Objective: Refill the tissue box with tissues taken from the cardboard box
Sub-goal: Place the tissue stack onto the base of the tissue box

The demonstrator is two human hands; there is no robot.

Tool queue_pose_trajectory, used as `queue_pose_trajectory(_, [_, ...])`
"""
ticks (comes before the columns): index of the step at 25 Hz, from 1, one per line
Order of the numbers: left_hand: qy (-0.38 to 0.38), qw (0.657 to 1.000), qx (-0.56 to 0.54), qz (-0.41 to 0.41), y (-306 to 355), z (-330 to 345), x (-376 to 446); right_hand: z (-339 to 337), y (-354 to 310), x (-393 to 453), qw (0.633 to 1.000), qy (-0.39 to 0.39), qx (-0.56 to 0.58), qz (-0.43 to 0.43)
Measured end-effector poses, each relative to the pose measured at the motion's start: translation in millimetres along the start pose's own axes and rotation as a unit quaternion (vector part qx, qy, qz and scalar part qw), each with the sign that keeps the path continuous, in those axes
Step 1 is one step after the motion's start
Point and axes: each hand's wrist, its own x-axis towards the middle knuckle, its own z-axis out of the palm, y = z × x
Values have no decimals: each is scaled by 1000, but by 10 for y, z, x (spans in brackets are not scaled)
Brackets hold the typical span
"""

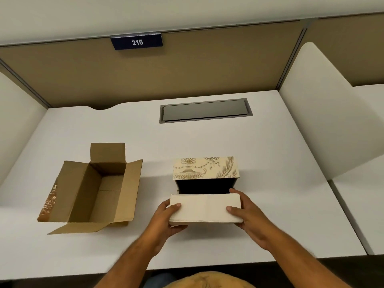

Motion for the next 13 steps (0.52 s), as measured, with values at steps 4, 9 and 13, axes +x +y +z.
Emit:
queue_pose_trajectory(4, [43, 998, -31, -15, -127, 122, 136, -55, 69, 219, 999, 26, 27, 9])
queue_pose_trajectory(9, [78, 997, -18, -16, -41, 243, 315, -175, 121, 421, 996, 29, 55, 58])
queue_pose_trajectory(13, [83, 996, 8, -11, -41, 295, 454, -227, 88, 498, 995, 43, 71, 60])
